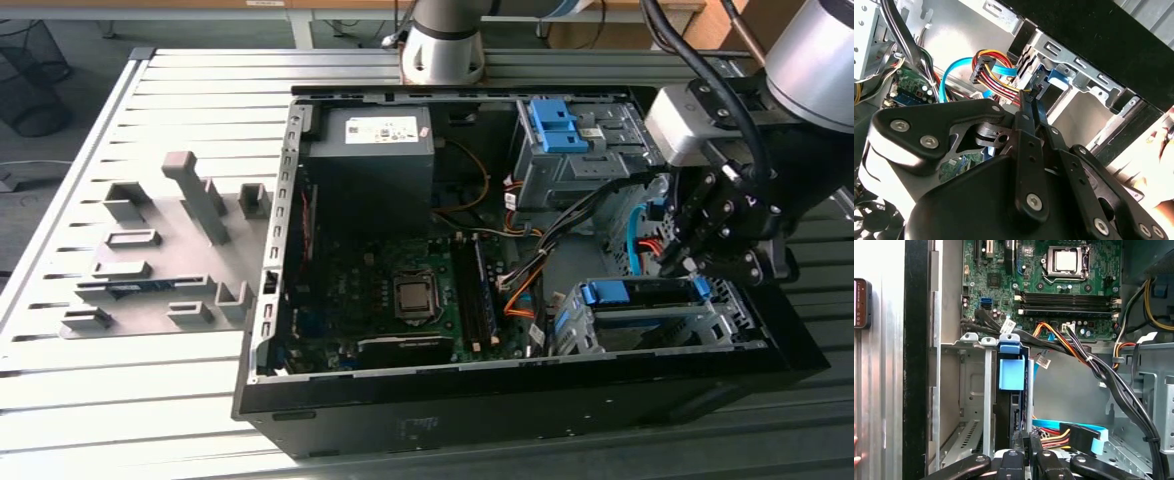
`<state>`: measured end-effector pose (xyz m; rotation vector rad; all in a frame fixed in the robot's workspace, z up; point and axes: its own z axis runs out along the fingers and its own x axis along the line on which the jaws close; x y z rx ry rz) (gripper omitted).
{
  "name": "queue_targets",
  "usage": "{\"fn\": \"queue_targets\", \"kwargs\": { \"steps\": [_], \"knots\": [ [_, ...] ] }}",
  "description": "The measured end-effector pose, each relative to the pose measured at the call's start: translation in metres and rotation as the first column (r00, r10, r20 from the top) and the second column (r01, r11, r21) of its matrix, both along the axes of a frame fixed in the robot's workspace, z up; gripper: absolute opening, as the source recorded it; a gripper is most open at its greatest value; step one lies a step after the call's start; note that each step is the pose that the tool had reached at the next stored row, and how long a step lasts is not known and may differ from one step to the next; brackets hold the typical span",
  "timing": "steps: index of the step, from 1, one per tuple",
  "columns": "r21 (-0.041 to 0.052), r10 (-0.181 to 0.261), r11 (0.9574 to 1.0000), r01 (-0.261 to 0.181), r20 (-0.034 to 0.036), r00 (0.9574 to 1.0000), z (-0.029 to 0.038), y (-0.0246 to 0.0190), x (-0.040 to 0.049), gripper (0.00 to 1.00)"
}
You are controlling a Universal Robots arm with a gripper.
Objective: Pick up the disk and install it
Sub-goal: 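Insert the first disk wire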
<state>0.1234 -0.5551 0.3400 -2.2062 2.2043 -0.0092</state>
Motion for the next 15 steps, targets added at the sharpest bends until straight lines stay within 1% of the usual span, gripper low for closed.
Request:
{"fn": "queue_targets", "kwargs": {
  "steps": [1, 5, 11, 15],
  "knots": [
    [-0.0001, -0.001, 1.0000, 0.001, 0.0015, 1.0000, -0.0002, 0.0000, -0.0004, 0.16],
    [-0.0003, -0.001, 1.0000, 0.001, 0.0019, 1.0000, -0.0002, 0.0000, -0.0006, 0.16],
    [-0.0001, -0.002, 1.0000, 0.002, 0.0019, 1.0000, -0.0006, -0.0035, -0.0010, 0.16],
    [-0.0004, -0.005, 1.0000, 0.005, 0.0019, 1.0000, -0.0017, -0.0039, -0.0010, 0.16]
  ]
}}
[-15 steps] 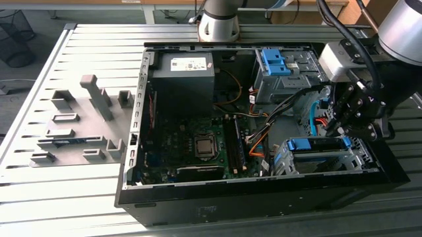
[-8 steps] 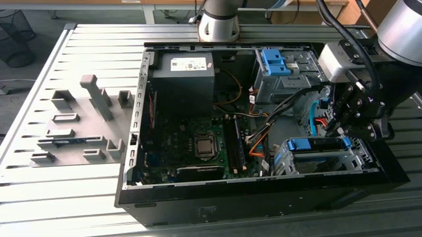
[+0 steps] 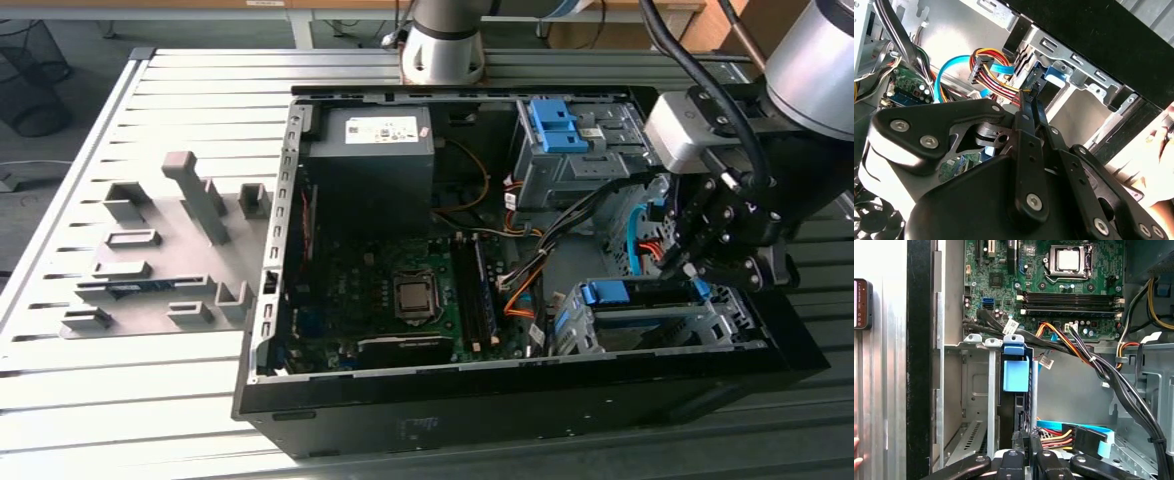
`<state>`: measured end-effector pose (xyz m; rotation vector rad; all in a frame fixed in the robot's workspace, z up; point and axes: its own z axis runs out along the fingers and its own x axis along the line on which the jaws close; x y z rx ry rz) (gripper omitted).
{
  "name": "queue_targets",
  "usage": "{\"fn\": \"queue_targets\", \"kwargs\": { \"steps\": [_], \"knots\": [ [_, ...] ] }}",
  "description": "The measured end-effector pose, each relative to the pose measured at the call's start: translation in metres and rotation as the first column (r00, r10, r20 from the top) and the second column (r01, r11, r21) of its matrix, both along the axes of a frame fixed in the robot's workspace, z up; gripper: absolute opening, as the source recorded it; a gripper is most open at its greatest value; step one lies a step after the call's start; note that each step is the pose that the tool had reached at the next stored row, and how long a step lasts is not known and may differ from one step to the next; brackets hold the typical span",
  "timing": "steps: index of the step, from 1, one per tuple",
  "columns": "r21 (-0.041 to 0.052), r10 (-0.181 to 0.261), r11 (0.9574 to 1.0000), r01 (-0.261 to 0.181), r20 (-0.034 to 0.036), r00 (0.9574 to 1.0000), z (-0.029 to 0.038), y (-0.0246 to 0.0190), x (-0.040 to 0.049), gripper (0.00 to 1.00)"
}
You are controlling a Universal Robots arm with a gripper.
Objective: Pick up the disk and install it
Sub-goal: 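Insert the first disk wire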
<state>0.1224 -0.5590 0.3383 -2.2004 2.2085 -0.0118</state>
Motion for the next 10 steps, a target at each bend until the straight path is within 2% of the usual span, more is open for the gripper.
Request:
{"fn": "queue_targets", "kwargs": {
  "steps": [10],
  "knots": [
    [0.0002, -0.005, 1.0000, 0.005, 0.0000, 1.0000, -0.0024, -0.0011, 0.0000, 0.16]
  ]
}}
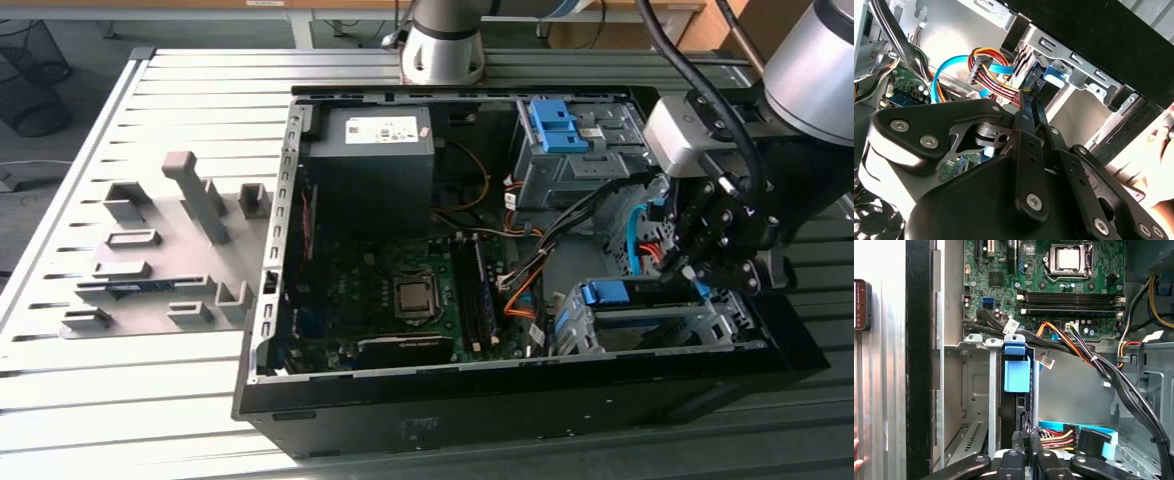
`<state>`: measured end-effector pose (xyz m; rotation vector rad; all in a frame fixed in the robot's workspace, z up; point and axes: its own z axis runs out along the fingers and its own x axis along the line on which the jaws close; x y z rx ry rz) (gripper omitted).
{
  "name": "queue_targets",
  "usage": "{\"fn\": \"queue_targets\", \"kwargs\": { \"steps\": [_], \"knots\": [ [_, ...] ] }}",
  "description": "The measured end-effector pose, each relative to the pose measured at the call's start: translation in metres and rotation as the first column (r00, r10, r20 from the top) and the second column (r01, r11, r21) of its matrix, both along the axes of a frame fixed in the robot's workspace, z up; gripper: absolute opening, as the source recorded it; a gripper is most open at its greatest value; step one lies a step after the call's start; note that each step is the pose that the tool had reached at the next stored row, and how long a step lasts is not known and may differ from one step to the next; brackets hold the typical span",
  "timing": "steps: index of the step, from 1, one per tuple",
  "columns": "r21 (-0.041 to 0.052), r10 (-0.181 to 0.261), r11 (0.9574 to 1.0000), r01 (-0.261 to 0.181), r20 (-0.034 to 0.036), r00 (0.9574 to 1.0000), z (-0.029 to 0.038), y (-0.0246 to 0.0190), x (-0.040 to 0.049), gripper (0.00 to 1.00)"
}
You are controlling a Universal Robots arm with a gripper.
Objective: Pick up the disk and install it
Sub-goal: 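Insert the first disk wire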
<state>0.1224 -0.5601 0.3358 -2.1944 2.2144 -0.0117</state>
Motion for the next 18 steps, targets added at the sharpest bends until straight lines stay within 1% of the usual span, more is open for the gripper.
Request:
{"fn": "queue_targets", "kwargs": {
  "steps": [9, 18],
  "knots": [
    [-0.0002, 0.000, 1.0000, 0.000, 0.0001, 1.0000, -0.0023, 0.0000, 0.0000, 0.16],
    [-0.0006, 0.000, 1.0000, 0.000, 0.0000, 1.0000, -0.0063, -0.0001, 0.0000, 0.16]
  ]
}}
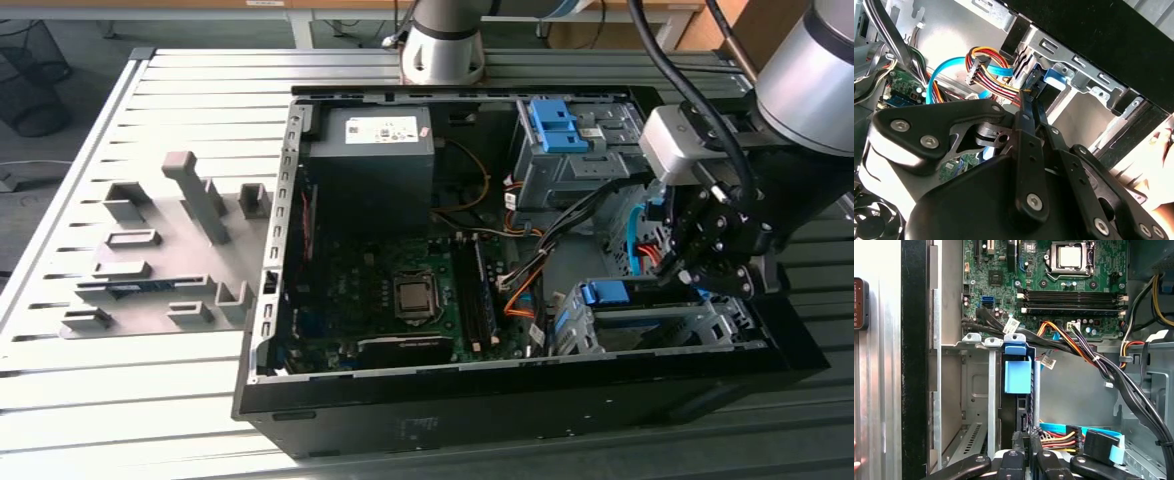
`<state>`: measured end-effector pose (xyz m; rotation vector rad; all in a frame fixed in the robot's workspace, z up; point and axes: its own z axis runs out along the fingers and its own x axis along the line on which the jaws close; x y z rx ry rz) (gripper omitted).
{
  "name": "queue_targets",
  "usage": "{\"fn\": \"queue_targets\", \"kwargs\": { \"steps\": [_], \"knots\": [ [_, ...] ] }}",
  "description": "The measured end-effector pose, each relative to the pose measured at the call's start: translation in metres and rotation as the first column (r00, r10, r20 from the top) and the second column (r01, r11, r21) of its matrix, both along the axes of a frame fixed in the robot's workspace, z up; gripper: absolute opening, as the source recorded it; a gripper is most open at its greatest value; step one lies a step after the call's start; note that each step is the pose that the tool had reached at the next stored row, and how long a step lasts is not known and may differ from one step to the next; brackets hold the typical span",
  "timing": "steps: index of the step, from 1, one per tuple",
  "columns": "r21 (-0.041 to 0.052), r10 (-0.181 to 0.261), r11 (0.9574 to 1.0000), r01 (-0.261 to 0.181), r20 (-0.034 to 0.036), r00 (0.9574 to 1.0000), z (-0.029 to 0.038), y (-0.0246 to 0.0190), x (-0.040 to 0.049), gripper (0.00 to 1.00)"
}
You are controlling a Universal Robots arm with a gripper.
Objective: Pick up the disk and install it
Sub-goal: 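Insert the first disk wire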
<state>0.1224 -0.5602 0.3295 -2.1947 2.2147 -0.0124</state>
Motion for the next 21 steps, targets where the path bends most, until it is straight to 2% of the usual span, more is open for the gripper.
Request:
{"fn": "queue_targets", "kwargs": {
  "steps": [7, 8, 9, 12, 14, 16, 17, 18, 19, 21],
  "knots": [
    [0.0012, 0.000, 1.0000, 0.000, 0.0000, 1.0000, 0.0003, 0.0000, 0.0000, 0.17],
    [0.0013, 0.000, 1.0000, 0.000, 0.0000, 1.0000, 0.0019, 0.0001, 0.0000, 0.17],
    [0.0006, 0.000, 1.0000, 0.000, 0.0000, 1.0000, 0.0047, 0.0000, 0.0000, 0.24],
    [0.0005, 0.000, 1.0000, 0.000, 0.0000, 1.0000, 0.0122, 0.0000, 0.0000, 0.24],
    [0.0008, 0.000, 1.0000, 0.000, 0.0000, 1.0000, 0.0130, 0.0000, 0.0000, 0.24],
    [0.0009, 0.000, 1.0000, 0.000, 0.0000, 1.0000, 0.0131, 0.0000, 0.0000, 0.22],
    [0.0007, 0.000, 1.0000, 0.000, 0.0000, 1.0000, 0.0132, 0.0000, 0.0000, 0.16],
    [0.0006, 0.000, 1.0000, 0.000, 0.0000, 1.0000, 0.0133, 0.0000, 0.0000, 0.16],
    [0.0007, 0.000, 1.0000, 0.000, 0.0000, 1.0000, 0.0133, 0.0000, 0.0000, 0.11],
    [0.0007, 0.000, 1.0000, 0.000, 0.0000, 1.0000, 0.0134, 0.0000, 0.0000, 0.11]
  ]
}}
